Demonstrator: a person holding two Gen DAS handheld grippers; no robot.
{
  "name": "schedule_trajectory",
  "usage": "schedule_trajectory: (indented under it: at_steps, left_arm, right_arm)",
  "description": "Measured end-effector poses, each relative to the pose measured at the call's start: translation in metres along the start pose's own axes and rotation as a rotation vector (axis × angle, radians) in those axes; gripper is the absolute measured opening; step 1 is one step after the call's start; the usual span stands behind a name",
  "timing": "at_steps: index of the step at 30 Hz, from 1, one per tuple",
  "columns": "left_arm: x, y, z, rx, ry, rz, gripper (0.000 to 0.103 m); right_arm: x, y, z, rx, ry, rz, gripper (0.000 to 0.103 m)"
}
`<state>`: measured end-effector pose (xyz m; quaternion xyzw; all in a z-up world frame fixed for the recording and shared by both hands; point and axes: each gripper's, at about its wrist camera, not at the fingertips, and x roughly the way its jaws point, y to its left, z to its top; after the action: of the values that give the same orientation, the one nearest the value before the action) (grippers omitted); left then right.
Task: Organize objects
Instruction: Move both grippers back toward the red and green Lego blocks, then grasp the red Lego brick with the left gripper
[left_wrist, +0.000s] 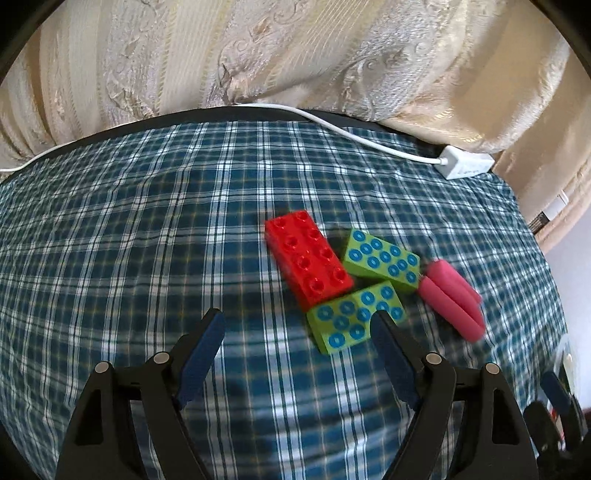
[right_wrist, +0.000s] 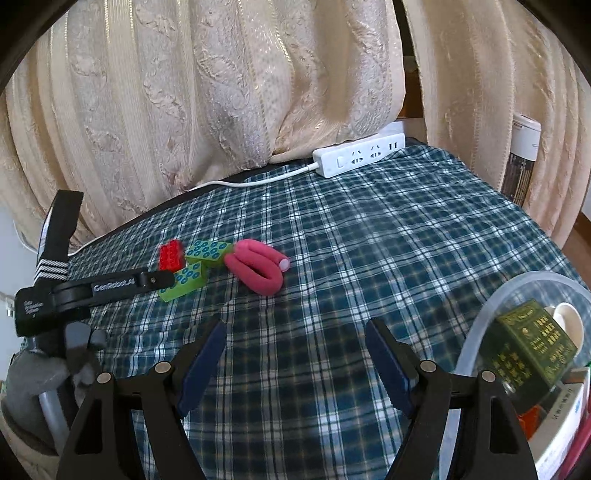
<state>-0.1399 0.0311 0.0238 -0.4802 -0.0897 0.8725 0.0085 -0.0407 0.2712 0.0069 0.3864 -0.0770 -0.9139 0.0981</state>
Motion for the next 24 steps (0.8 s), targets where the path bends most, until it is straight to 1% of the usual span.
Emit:
schedule_trajectory:
  at_steps: [10,17,24]
  left_arm:
    - [0.017,0.002,0.019,-0.027,0.004,0.006,0.082]
    - [0.023,0.008,0.026,-0.039,-0.004,0.010,0.082]
    - [0.022,0.017,0.027,-0.034,-0.016,0.047,0.082]
  right_arm:
    - [0.014,0.003,0.002,0.001,0.025,0.006,0.081]
    - [0.023,0.007,0.003,-0.003,0.041,0.006,0.081]
    - [0.029,0.009,0.000,-0.001,0.054,0.008,0.081]
